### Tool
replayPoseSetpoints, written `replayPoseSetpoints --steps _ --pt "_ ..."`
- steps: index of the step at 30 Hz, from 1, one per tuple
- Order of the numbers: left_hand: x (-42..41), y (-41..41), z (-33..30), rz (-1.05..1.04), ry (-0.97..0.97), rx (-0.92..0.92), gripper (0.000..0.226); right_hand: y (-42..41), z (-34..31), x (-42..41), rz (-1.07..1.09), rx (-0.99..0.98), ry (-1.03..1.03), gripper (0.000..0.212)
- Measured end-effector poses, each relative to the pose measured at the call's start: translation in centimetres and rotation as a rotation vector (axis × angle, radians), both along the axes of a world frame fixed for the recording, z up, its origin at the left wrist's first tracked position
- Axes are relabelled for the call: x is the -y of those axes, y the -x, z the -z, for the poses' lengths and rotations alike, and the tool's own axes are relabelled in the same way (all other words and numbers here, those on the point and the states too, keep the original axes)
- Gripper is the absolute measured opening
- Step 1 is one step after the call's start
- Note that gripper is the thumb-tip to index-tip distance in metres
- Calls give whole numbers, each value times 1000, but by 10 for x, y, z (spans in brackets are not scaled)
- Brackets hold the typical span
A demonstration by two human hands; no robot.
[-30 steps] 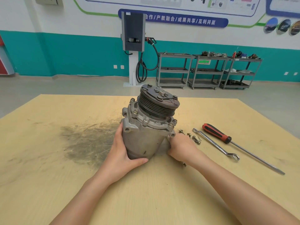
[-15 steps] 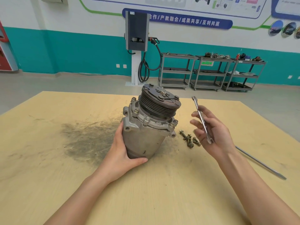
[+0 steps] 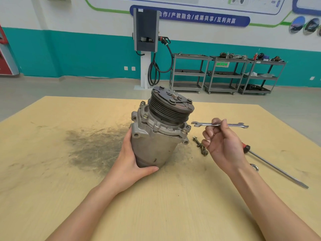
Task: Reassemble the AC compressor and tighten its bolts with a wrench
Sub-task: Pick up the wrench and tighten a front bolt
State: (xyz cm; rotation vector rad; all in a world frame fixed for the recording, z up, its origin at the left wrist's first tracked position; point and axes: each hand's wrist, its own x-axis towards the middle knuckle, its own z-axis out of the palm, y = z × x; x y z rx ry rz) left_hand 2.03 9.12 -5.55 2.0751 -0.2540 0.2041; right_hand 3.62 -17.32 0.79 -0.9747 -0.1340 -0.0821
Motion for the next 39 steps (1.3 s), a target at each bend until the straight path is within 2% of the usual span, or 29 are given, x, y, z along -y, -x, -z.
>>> replayPoseSetpoints --steps 9,14,22,26,31,39 --pt "0 0 -1 3 -3 -14 124 -2 4 -2 2 34 40 27" --pt "0 0 -2 3 1 -12 123 5 11 -7 73 154 108 27" --pt "-1 -1 0 -5 -1 -7 125 15 24 -28 212 167 52 24" --pt "-1 0 -1 1 4 0 124 21 26 -32 295 240 95 20" --pt "0 0 0 1 -14 20 123 26 27 -38 331 236 127 19" --pt "0 -1 0 3 -8 12 123 37 32 -49 487 394 323 9"
